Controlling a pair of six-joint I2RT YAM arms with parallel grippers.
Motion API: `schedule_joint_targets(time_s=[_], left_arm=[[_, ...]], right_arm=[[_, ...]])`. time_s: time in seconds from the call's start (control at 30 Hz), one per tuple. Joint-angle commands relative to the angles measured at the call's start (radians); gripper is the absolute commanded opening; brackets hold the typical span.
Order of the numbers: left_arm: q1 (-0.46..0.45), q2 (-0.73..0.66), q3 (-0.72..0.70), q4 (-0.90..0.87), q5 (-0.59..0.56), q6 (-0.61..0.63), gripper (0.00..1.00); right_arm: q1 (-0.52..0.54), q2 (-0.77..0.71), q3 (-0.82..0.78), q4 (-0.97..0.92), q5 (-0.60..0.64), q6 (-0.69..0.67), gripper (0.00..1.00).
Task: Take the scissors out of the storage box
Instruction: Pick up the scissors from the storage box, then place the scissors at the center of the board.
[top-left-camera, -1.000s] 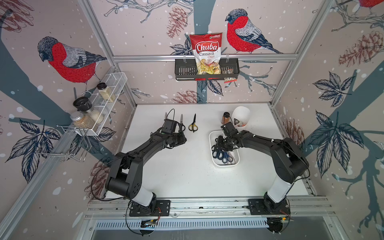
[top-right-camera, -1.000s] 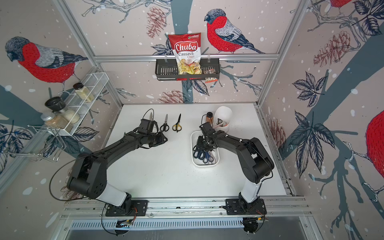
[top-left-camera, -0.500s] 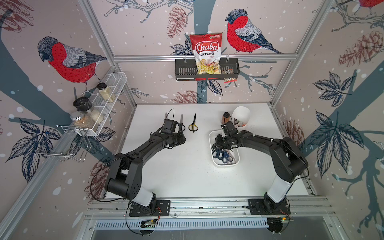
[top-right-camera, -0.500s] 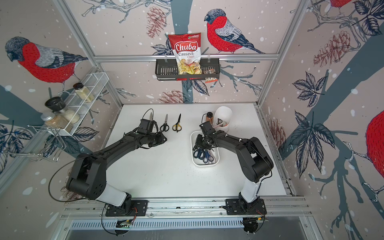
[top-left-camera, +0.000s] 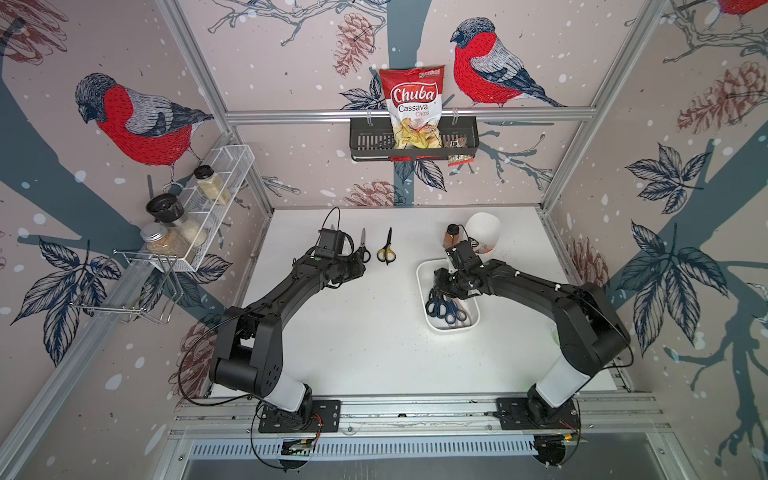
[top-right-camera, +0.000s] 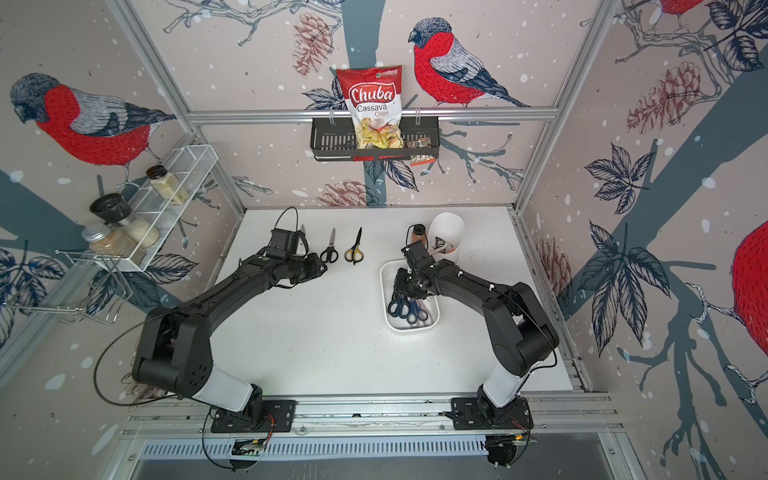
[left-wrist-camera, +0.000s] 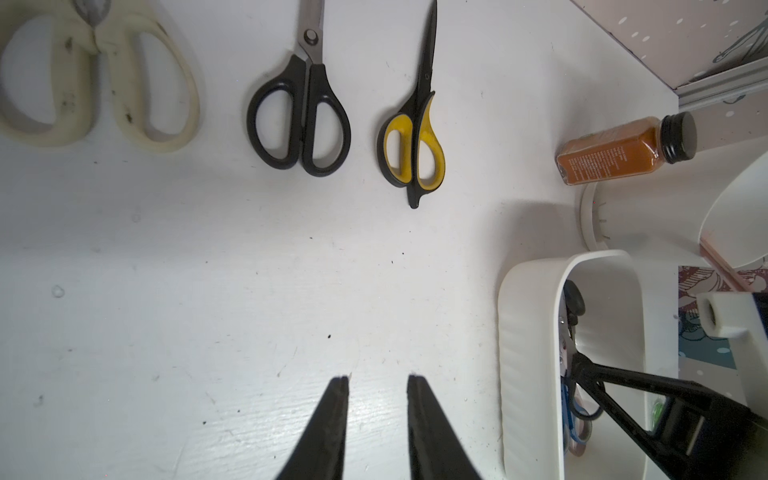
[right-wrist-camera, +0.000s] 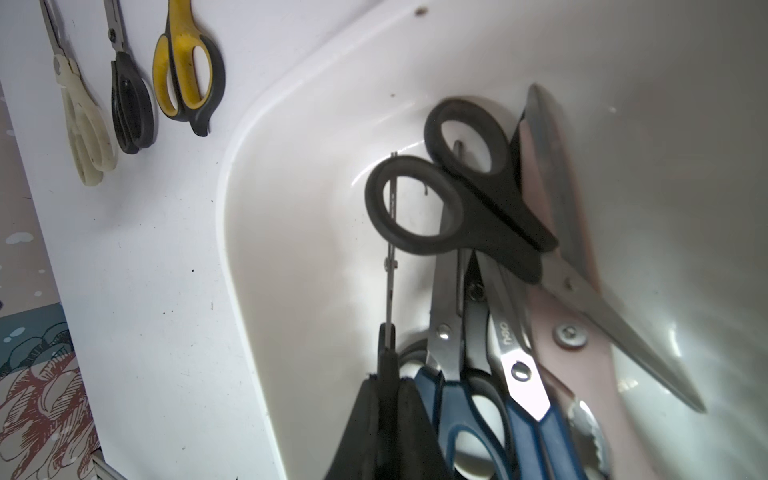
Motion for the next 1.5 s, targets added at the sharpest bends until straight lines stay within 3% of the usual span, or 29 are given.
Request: schedule_joint_targets(time_s=[0.0,0.47,1.0,1.27,1.47], left_arm=[[0.006,0.008,0.01,-0.006,0.015,0.017,0.3],[0.023,0.004,-0.027,0.017,0.038,-0.006,0.3],[0.025,-0.098,-0.165,0.013,0.016,-0.03,0.3],[0.028,-0.137,-0.202,0.014,-0.001,-0.042,0.3],[0.038,-0.144,-0.214,0.011,-0.008,-0.038,0.3]], right_arm=[[0.004,-0.031,-0.001,-0.042,0.007,-0.029,0.04],[0.009,-0.061,0.117,-0.013,-0.053,-0.085,0.05],[-0.032,0.39,0.58,0.093,-0.135,-0.106,0.04],[-0.037,0.573,0.766,-0.025,-0.096,-0.113,0.05],[-0.044,0.622,0.796,-0.062,-0.079,-0.127,0.05]])
